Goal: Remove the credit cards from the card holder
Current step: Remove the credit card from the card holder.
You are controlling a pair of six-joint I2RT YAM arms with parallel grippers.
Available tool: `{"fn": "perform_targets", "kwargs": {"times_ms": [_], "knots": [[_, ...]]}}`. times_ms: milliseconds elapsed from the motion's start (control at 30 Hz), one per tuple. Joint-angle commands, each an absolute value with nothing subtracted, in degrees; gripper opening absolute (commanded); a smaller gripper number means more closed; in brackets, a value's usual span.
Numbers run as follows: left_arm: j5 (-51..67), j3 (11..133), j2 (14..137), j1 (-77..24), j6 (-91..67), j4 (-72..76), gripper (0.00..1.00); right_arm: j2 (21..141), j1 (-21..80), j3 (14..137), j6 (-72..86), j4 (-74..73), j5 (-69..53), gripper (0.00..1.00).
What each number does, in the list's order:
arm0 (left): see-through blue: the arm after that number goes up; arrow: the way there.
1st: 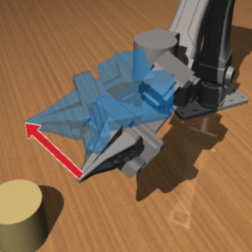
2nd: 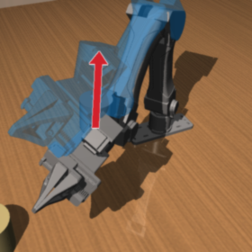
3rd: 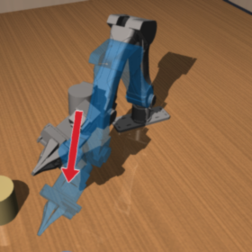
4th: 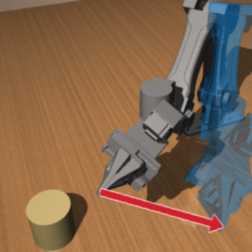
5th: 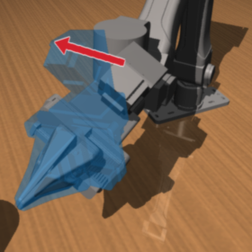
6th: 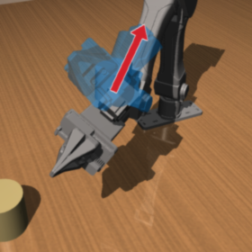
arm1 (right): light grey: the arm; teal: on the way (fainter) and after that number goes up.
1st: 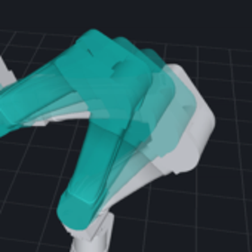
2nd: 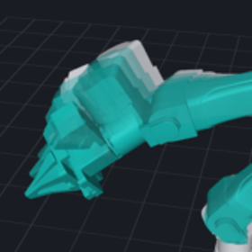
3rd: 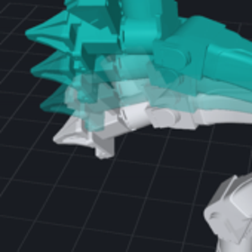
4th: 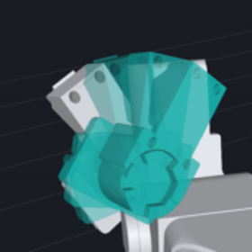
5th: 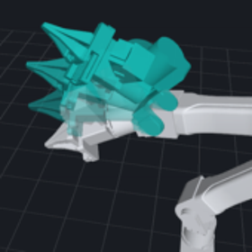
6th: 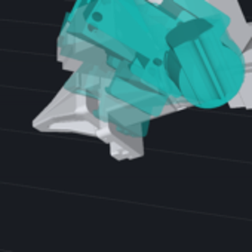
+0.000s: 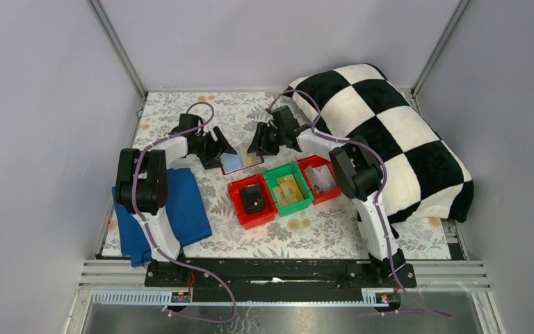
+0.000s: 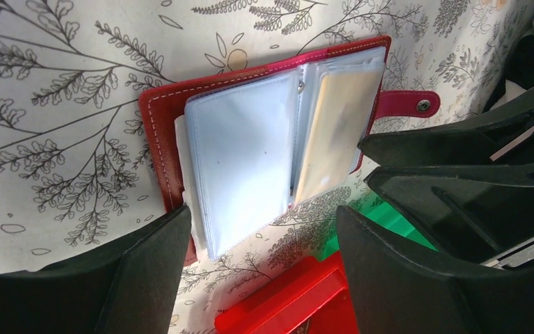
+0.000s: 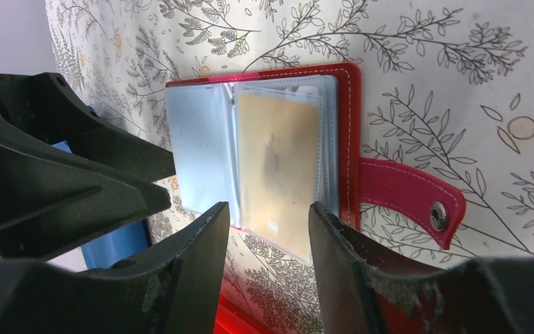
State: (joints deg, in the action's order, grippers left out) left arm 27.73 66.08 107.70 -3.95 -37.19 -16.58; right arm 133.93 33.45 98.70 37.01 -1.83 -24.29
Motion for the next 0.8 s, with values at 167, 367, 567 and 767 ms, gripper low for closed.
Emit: {"fn": "perform_targets", "kwargs": {"times_ms": [167,367,567,767], "knots": [[30.64,70.55,108.65,-3.69,-35.08,-16.55,0.82,127.29,34.07,92.43,37.26,-0.60,-23.36,0.53],[29.59,72.15,105.05,-3.86,-33.82,-18.97,0.83,125.79,34.01,89.77,37.79,1.81,-24.26,0.53],[30.50,70.17,103.09,-3.87,-35.45,-16.45,0.84,127.26,34.01,92.28,37.68,1.77,-25.19,0.53],[31.60,67.36,102.65,-4.04,-37.41,-13.11,0.84,127.24,34.04,92.05,38.58,5.17,-26.35,0.53]]}}
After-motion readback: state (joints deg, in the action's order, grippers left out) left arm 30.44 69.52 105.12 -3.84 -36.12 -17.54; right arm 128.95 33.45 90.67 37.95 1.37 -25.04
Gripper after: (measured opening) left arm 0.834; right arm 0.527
